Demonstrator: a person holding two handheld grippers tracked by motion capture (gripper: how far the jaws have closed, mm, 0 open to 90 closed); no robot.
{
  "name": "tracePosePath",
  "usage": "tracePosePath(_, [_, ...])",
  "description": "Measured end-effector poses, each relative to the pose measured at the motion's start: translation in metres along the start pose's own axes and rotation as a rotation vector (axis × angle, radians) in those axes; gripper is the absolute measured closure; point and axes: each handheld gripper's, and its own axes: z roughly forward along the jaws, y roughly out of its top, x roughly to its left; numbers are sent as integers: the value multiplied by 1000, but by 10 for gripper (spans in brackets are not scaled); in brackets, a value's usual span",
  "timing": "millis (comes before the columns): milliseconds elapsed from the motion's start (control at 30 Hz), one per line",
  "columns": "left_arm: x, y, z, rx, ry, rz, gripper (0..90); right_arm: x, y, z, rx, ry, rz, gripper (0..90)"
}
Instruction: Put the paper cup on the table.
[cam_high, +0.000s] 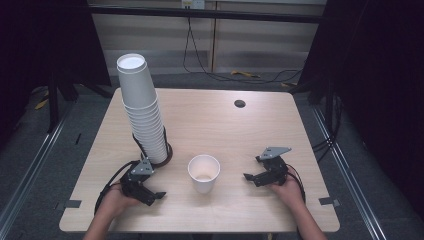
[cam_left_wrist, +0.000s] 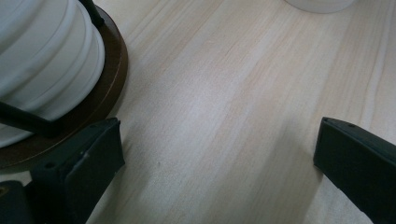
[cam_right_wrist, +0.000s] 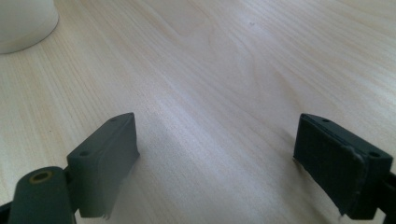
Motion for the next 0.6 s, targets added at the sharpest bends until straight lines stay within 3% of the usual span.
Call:
tracePosePath(133, [0, -4, 0, -38, -3, 1, 0, 0, 0, 0, 0, -2, 0, 129])
tracePosePath(600, [0, -5, 0, -37, -1, 2, 0, 1, 0, 0, 1, -5, -1, 127])
